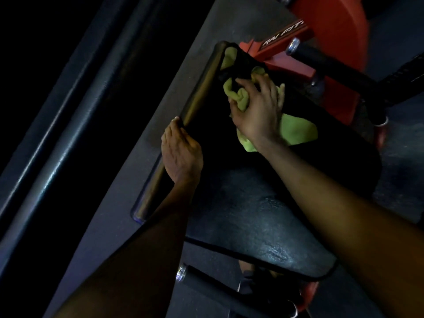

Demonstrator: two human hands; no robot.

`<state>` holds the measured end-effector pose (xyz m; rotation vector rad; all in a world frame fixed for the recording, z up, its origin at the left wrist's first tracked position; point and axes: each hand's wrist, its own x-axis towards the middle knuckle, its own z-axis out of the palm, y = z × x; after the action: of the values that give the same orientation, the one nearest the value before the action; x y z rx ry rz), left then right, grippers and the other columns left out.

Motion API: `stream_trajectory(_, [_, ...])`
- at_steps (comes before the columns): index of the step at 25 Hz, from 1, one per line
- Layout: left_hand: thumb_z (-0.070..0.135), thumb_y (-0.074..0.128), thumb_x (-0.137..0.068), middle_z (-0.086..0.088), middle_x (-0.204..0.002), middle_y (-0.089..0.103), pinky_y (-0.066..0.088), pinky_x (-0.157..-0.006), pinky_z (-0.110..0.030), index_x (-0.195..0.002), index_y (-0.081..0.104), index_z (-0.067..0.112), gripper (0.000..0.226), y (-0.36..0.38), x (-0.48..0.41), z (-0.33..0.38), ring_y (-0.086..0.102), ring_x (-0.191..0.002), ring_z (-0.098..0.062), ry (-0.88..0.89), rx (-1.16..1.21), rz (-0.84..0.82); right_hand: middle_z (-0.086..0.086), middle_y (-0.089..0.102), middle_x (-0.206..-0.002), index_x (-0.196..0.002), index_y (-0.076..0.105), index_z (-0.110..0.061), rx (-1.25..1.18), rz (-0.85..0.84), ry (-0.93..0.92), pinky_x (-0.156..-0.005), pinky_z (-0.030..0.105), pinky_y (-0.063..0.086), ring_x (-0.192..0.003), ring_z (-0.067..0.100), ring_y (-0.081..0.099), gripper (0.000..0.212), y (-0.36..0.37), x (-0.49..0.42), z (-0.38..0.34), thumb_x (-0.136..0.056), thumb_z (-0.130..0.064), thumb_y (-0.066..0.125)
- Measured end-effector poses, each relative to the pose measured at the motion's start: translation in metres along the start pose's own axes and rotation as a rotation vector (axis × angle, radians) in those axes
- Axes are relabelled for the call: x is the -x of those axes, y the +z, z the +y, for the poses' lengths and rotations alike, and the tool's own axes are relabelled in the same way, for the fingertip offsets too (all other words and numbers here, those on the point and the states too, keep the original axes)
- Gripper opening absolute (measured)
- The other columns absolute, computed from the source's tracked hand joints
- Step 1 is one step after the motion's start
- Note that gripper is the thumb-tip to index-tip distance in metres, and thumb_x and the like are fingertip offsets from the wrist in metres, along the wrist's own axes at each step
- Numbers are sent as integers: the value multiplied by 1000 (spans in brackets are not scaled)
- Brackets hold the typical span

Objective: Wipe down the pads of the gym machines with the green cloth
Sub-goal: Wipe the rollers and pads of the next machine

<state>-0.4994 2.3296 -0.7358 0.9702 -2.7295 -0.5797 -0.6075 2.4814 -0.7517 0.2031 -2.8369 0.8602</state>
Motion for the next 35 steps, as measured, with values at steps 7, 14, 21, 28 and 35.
stream_trajectory(7, [29, 27, -103, -5, -146, 52, 32, -115, -34, -148, 42, 15, 50, 1, -1, 1, 45, -134, -21, 18, -30, -31, -2, 58, -140, -124, 69, -34, -42, -193, -501, -119, 53, 23, -138, 24, 48, 49, 14, -21, -21, -81, -54, 60])
stream_trajectory(14, [33, 22, -101, -3, -138, 57, 41, -109, -42, -143, 43, 19, 50, -1, -2, 2, 49, -129, -21, 11, -14, -35, -5, 54, -145, -127, 67, -38, -93, -24, -1, -120, 49, 24, -139, 21, 46, 48, 6, -41, -10, -82, -52, 60])
stream_trajectory(21, [31, 26, -105, -3, -140, 54, 37, -111, -38, -143, 43, 17, 44, -3, -2, 2, 47, -128, -20, 25, 24, -51, -2, 50, -149, -131, 64, -33, -78, 131, 326, -121, 53, 25, -144, 22, 40, 50, -4, 54, 0, -83, -45, 64])
stream_trajectory(28, [38, 23, -106, -7, -145, 52, 36, -113, -43, -146, 41, 13, 50, 0, -3, 4, 46, -132, -26, 41, -49, -68, 0, 56, -143, -132, 65, -34, 7, -112, -312, -120, 52, 25, -137, 26, 47, 52, -1, 3, -10, -85, -57, 62])
stream_trajectory(35, [41, 26, -107, -11, -148, 48, 35, -114, -45, -148, 38, 10, 53, 2, -3, 4, 44, -135, -29, 50, -150, -69, -1, 55, -140, -124, 67, -36, -141, -82, -150, -112, 50, 37, -133, 26, 51, 47, 11, -56, -13, -82, -54, 61])
